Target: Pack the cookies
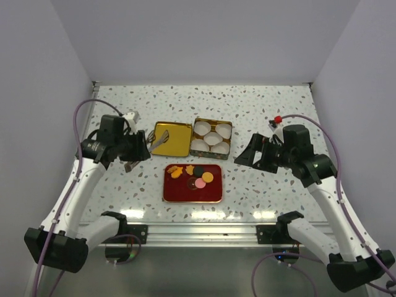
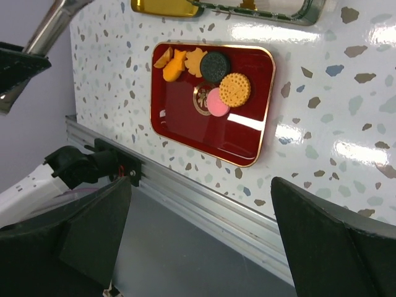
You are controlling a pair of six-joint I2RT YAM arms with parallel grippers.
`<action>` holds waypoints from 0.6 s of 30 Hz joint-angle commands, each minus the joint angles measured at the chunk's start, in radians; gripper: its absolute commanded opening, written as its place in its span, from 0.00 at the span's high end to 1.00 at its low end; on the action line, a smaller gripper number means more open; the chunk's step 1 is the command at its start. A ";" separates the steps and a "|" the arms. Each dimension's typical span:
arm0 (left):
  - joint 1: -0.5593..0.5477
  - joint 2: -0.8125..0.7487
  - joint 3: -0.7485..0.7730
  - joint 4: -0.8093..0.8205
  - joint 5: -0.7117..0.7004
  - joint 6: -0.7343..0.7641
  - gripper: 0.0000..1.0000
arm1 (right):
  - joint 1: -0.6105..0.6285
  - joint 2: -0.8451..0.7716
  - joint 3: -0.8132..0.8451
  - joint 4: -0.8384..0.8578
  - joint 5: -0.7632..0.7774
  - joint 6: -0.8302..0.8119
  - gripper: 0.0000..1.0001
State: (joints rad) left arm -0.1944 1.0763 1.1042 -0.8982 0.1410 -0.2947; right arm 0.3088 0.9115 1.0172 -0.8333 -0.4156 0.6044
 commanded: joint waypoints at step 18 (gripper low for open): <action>-0.451 -0.128 -0.110 -0.088 -0.132 -0.236 0.49 | 0.006 -0.137 -0.089 -0.062 0.001 0.031 0.01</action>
State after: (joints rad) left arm -0.6025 0.9627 0.9676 -0.9340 0.1074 -0.4526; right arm 0.3096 0.7837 0.9100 -0.8726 -0.4114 0.6331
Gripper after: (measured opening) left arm 0.521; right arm 0.986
